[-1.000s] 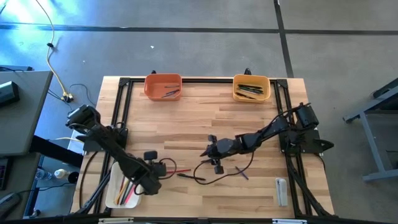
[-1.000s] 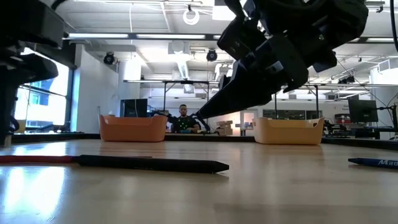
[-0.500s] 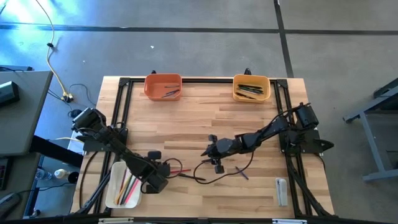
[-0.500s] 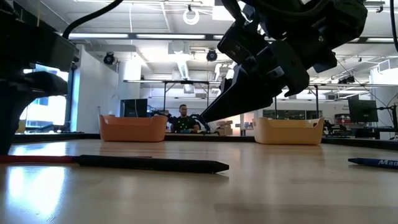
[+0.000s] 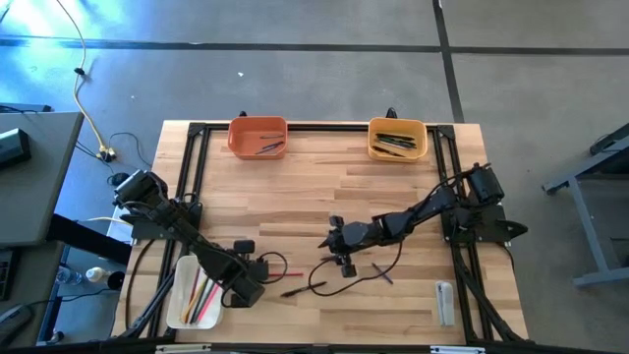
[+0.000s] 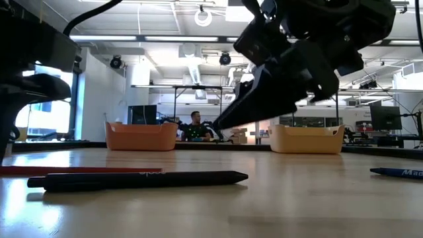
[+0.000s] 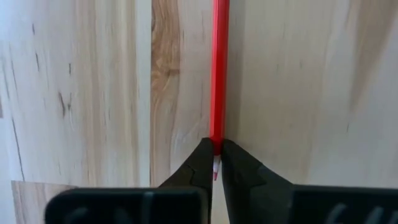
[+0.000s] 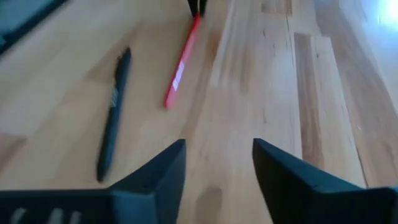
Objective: Sort crayons/erasers/pens/pencils in bins
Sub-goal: Put the red colored pencil into the white bin
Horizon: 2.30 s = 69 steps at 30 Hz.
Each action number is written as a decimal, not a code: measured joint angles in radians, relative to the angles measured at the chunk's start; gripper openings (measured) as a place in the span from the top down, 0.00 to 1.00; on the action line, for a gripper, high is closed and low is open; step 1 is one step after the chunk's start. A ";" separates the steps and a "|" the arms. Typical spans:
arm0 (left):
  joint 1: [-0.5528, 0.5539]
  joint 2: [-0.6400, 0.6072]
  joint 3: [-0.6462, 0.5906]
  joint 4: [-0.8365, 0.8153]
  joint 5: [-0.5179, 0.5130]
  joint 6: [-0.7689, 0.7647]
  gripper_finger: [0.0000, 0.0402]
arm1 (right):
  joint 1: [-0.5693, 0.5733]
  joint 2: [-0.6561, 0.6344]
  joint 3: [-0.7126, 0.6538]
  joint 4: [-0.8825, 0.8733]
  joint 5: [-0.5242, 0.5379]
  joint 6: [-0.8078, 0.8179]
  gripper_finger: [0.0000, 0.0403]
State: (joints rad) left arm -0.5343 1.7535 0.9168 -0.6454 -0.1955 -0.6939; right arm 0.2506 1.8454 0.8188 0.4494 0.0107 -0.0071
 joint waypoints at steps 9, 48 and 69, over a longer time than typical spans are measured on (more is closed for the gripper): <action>0.006 -0.003 -0.004 0.105 -0.151 -0.019 1.00 | 0.014 0.000 0.000 0.073 0.000 0.008 0.43; 0.089 -0.008 0.016 0.180 -0.146 0.090 0.99 | -0.011 0.127 0.003 -0.007 0.051 0.032 0.94; 0.098 -0.010 0.079 0.002 -0.165 0.156 0.66 | -0.006 0.133 -0.003 0.079 0.067 0.058 0.97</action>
State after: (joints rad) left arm -0.4362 1.7435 0.9962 -0.6439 -0.3606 -0.5377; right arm 0.2449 1.9787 0.8162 0.5287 0.0775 0.0505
